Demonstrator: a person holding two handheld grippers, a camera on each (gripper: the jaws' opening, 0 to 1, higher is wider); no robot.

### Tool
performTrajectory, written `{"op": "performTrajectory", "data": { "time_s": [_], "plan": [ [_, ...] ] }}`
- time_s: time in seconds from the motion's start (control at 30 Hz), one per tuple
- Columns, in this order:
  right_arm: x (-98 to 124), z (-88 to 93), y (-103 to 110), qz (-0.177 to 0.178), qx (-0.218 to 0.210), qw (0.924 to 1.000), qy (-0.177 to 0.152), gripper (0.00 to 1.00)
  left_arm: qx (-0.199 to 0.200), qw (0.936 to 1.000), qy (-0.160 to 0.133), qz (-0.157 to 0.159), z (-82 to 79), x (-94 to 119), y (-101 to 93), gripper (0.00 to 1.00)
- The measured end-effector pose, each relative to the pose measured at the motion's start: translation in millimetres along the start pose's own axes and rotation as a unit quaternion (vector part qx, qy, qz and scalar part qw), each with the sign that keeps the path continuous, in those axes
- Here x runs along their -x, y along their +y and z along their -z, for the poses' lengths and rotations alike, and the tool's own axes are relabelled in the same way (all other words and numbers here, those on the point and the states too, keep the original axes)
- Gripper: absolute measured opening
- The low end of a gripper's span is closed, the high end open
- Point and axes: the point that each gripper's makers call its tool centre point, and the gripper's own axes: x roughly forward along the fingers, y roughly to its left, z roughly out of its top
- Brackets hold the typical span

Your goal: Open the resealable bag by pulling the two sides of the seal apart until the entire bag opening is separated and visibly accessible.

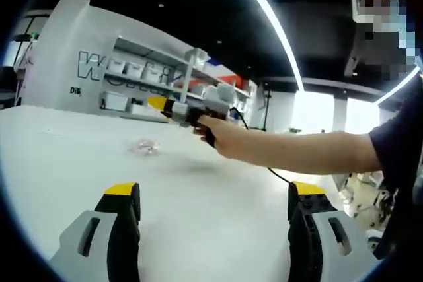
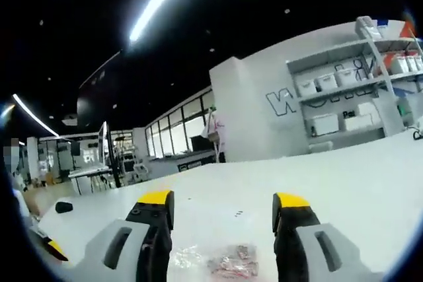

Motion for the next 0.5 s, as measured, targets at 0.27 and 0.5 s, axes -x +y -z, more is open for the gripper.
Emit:
{"op": "performTrajectory", "data": {
  "time_s": [0.27, 0.5],
  "plan": [
    [4, 8.4, 1, -0.011, 0.031, 0.999, 0.029, 0.92, 0.0, 1.0, 0.0, -0.001, -0.1, 0, 0.5, 0.91],
    [13, 17.3, 10, -0.024, 0.047, 0.9967, 0.061, 0.99, -0.001, 1.0, 0.0, -0.003, 0.3, 0, 1.0, 0.91]
  ]
}}
